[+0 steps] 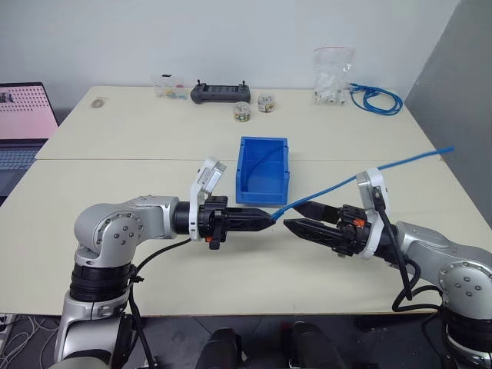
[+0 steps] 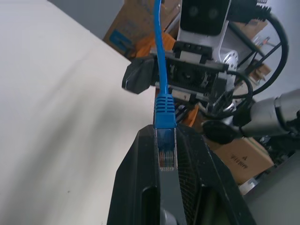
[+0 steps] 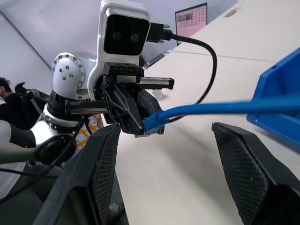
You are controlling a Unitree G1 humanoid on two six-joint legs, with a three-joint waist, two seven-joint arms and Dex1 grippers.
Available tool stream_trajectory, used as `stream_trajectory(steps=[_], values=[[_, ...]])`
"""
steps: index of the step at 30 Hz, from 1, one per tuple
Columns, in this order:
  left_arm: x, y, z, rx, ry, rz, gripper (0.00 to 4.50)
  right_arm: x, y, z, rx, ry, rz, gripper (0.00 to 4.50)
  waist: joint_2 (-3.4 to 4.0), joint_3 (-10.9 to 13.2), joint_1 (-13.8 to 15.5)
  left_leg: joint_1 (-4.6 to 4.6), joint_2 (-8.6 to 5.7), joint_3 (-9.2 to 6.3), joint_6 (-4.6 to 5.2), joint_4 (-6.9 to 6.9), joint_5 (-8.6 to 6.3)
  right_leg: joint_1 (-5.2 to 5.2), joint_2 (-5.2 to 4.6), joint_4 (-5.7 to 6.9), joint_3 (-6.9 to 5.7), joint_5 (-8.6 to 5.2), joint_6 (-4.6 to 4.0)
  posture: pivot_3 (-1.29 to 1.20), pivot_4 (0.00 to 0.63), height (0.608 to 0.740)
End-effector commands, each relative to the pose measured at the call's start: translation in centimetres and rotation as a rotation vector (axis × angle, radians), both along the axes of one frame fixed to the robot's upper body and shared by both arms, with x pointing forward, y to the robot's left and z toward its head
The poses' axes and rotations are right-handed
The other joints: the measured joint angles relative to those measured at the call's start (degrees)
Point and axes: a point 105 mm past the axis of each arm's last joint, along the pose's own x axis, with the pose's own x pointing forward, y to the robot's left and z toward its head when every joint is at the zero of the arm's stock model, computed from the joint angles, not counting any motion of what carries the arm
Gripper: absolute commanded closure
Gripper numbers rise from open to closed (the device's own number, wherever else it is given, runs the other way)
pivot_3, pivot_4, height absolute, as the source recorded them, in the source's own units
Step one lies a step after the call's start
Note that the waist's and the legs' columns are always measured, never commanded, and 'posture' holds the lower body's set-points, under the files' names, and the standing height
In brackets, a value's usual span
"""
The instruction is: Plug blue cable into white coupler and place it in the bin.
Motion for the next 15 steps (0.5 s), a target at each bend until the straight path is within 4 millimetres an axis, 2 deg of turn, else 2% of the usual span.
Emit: stream_trajectory(steps=[1,12,13,14,15], values=[[-0.26,-0.14,0.93,-0.031,-0.016,-0.006,4.28,-0.36,0.71,1.14,0.050,-0.013,0.040,1.19,0.00,0.00,0.02,0.00,0.00,-0.01,0.00,-0.01,0.00,0.00,0.00,0.00,0.00,0.00,0.00,0.00,0.150,0.740],[-0.42,-0.44,1.00,-0.048,-0.008,-0.005,4.28,-0.64,1.19,1.64,0.060,-0.001,0.088,1.19,0.01,0.00,0.05,-0.01,0.00,0.01,0.00,-0.01,0.00,-0.01,0.00,-0.02,0.02,0.00,0.00,0.00,0.150,0.740],[-0.45,-0.45,0.99,-0.048,-0.010,-0.005,4.28,-0.64,1.25,1.67,0.060,0.000,0.092,1.37,0.01,0.00,0.04,-0.01,0.00,0.01,0.00,-0.01,0.00,-0.02,0.00,-0.02,0.01,0.00,0.00,0.00,0.150,0.740],[-0.49,-0.48,0.98,-0.047,-0.012,-0.005,4.28,-0.61,1.29,1.68,0.060,0.001,0.096,1.37,0.01,0.00,0.03,-0.01,0.00,0.01,0.00,-0.01,0.00,-0.02,0.00,-0.02,0.01,0.00,0.00,0.00,0.150,0.740],[-0.54,-0.50,0.96,-0.046,-0.013,-0.007,4.28,-0.60,1.31,1.72,0.062,0.002,0.099,1.61,0.01,0.00,0.02,-0.01,0.00,0.01,0.00,-0.01,0.00,-0.02,0.00,-0.02,0.01,0.00,0.00,0.00,0.150,0.740]])
